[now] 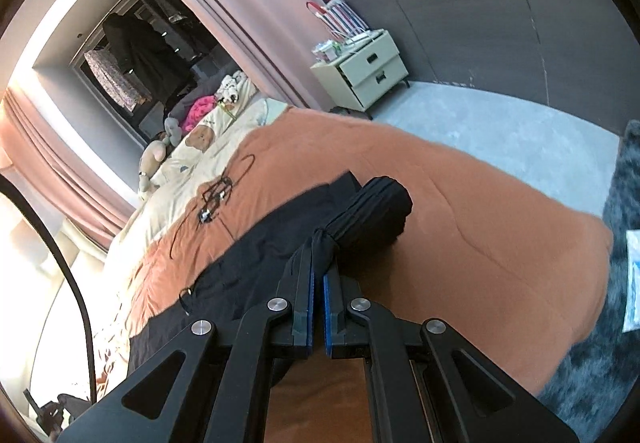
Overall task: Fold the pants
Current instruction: 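Grasp a pant-leg hem with the left tool while the right tool grasps the other hem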
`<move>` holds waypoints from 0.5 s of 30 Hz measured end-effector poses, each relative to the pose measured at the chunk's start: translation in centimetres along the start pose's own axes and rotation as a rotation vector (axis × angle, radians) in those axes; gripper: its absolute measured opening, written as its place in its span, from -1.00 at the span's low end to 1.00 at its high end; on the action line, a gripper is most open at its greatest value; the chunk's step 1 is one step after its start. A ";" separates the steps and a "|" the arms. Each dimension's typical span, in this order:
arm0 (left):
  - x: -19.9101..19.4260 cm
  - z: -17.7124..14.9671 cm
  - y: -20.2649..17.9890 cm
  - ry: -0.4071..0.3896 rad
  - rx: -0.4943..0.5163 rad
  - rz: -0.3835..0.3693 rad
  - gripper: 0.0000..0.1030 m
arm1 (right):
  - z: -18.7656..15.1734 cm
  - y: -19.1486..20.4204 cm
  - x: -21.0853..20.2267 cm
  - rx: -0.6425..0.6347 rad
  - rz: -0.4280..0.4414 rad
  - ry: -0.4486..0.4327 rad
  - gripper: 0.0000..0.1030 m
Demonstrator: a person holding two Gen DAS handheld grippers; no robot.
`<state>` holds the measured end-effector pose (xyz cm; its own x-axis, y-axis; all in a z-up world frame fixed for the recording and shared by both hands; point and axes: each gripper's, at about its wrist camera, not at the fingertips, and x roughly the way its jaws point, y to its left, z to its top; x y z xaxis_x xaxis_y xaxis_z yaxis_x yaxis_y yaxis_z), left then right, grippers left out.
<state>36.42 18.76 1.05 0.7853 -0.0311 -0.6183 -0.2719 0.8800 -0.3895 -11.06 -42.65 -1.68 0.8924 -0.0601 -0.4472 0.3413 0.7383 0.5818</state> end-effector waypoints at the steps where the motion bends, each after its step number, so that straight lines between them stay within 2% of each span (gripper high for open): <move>1: 0.4 0.6 -0.3 -0.001 -0.001 0.006 -0.81 | 0.3 0.3 0.3 -0.006 0.001 -0.003 -1.00; 10: 4.7 4.3 -3.1 0.010 0.025 -0.002 -0.81 | 2.7 2.7 4.4 -0.046 -0.020 -0.002 -1.00; 15: 8.4 5.9 -4.3 0.036 0.042 0.013 -0.81 | 4.2 4.2 7.6 -0.070 -0.048 0.017 -1.00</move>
<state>47.45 17.53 1.62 0.7611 -0.0360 -0.6476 -0.2576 0.8996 -0.3526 -1.55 -42.85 0.22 0.8702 -0.0853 -0.4853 0.3612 0.7802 0.5107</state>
